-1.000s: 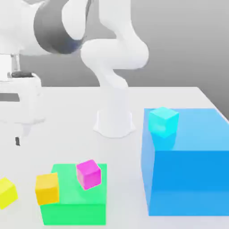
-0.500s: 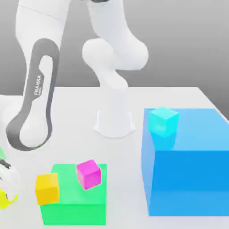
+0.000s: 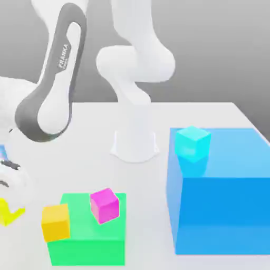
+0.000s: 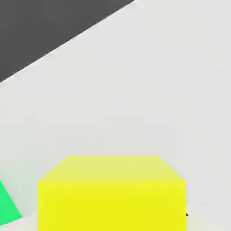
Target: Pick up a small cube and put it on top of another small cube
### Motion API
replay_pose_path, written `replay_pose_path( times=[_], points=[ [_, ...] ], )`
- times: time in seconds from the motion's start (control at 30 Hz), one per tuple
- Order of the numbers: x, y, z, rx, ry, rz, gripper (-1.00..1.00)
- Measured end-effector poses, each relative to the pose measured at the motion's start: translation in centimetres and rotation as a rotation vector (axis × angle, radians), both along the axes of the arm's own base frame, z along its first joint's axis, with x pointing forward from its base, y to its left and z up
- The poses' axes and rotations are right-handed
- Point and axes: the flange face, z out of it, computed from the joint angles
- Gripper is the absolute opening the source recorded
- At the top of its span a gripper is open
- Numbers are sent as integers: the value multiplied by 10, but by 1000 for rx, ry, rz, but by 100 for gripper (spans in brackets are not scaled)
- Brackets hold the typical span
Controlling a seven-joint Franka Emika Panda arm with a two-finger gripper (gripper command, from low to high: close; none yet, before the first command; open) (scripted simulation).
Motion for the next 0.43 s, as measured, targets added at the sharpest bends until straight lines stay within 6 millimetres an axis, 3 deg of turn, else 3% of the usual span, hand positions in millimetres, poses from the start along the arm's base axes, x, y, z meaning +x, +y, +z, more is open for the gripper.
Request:
replay_pose_path(
  times=[0.17, 0.23, 0.27, 0.3, 0.33, 0.43],
  points=[
    [23, 82, 62, -20, 0, 243, -100],
    [29, 106, 49, -27, 0, 302, -100],
    [28, 105, 36, -28, 0, 302, -100],
    [23, 90, 21, -29, 1, 271, -100],
    [21, 87, 13, -30, 2, 263, 100],
    [21, 87, 13, -30, 2, 263, 100]
  ],
)
